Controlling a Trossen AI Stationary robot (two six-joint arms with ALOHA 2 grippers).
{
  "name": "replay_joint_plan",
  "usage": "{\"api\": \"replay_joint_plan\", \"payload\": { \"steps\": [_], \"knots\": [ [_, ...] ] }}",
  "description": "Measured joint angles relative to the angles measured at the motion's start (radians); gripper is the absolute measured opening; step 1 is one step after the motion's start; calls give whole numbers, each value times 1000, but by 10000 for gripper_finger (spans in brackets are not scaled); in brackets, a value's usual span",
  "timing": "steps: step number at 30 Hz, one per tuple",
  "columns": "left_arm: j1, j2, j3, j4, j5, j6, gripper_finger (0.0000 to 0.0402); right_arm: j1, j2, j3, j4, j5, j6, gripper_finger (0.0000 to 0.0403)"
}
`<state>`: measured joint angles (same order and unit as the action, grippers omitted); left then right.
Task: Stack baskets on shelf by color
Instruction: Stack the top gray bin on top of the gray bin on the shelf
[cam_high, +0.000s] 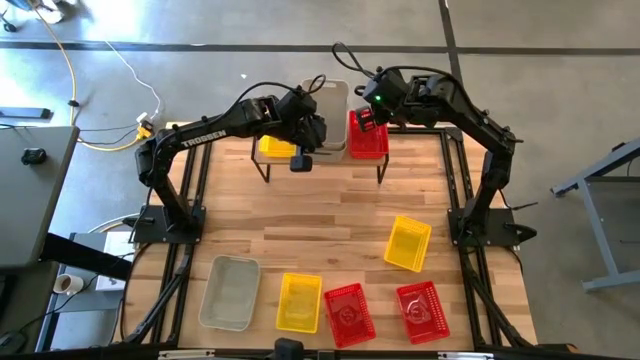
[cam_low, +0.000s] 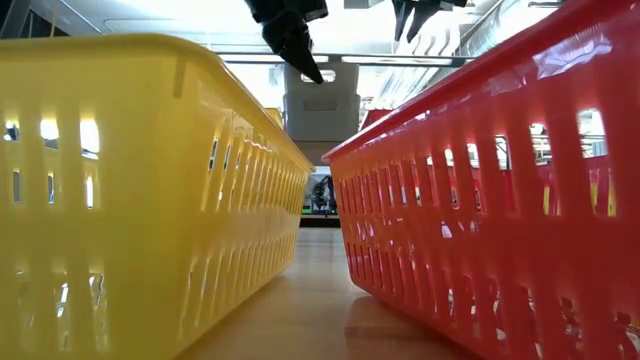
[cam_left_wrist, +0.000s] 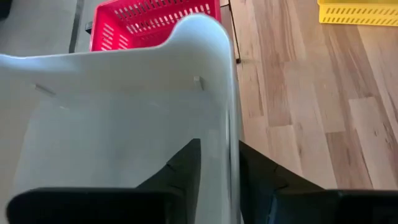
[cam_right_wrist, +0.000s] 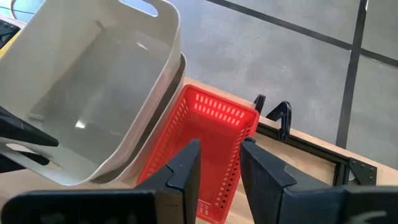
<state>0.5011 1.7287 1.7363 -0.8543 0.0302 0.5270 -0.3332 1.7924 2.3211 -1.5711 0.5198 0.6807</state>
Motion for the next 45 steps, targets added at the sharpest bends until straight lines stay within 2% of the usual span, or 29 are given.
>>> {"api": "replay_joint_plan", "payload": {
  "steps": [6, 13, 19, 34, 40, 45],
  "knots": [
    [-15, 0, 0, -1, 2, 0, 84, 0, 0, 0, 0, 0, 0, 96],
    [-32, -1, 0, -1, -5, 0, 51, 0, 0, 0, 0, 0, 0, 96],
    [-33, -1, 0, 21, -76, 0, 36, 0, 0, 0, 0, 0, 0, 96],
    [-33, -1, 0, 43, -78, 8, 117, 0, 0, 0, 0, 0, 0, 96],
    [-32, 26, 0, 42, -79, 8, 110, 0, 0, 0, 0, 0, -5, 96],
    [-33, 45, 0, 42, -125, 8, 94, 0, 0, 0, 0, 0, -7, 96]
  ]
}}
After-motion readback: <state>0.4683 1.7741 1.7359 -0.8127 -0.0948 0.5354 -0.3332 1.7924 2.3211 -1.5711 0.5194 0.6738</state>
